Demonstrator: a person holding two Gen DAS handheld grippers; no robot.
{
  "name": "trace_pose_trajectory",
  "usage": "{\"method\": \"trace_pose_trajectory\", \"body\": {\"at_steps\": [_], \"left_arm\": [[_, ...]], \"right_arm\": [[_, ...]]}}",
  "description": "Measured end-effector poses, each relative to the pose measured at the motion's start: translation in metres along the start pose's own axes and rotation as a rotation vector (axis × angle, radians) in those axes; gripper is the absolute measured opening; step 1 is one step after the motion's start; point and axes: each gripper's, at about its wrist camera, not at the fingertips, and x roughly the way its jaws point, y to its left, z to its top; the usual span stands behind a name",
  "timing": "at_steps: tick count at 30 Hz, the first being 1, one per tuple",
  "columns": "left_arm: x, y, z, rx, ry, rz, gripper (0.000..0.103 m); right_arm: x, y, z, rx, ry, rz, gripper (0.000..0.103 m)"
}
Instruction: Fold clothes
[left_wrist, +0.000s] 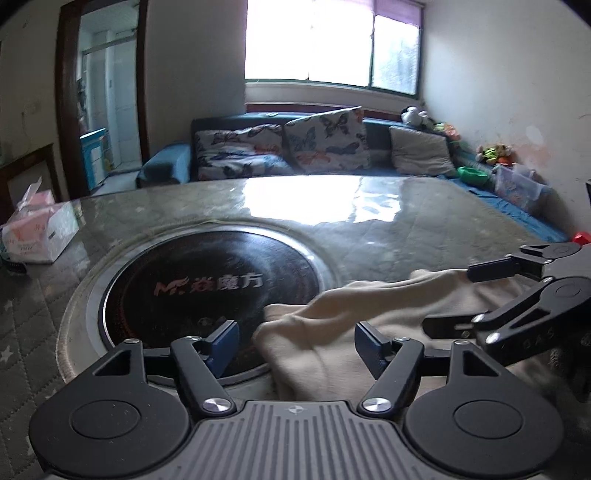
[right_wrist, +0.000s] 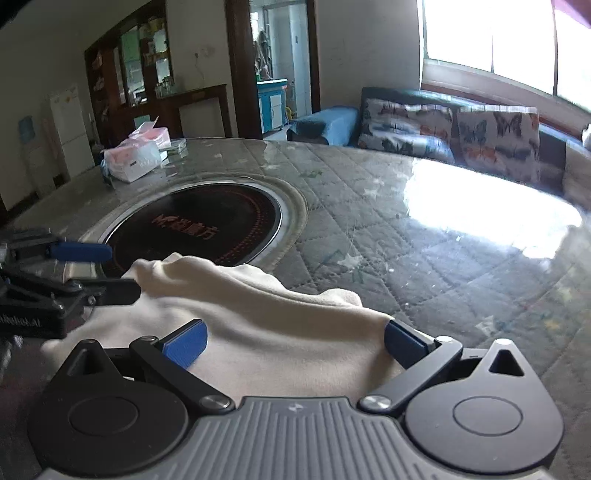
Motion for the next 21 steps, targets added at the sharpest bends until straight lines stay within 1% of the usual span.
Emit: {"method": "trace_pose_trajectory", "body": {"at_steps": [3, 5, 8, 12, 15, 21], "left_arm": [[-0.007, -0.009, -0.005, 0.028, -0.008, -0.014, 0.081], [-0.009, -0.014, -0.009, 0.042, -0.007, -0.012, 0.081], [-0.009, -0.016, -0.018, 0.05, 0.009, -0.005, 0.082], [-0.01, -0.016, -0.03, 0.06, 0.019, 0.021, 0.082], [-0.013, -0.014, -0.035, 0.048, 0.013, 0.026, 0.082], [-0.017, -0.006, -0.041, 0.017, 0.007, 0.042, 0.086]], "right_arm": [[-0.014, 0.011, -0.006, -0.03, -0.01, 0.016, 0.103], [-0.02, 0.019, -0.01, -0.048, -0.019, 0.017, 0.103], [-0.026, 0.028, -0.016, -0.076, -0.022, 0.001, 0.103], [-0.029, 0.034, -0.03, -0.107, 0.003, -0.027, 0.103], [-0.036, 0.03, -0.037, -0.087, -0.007, -0.044, 0.103], [-0.053, 0.008, -0.05, 0.002, -0.019, -0.056, 0.103]]}}
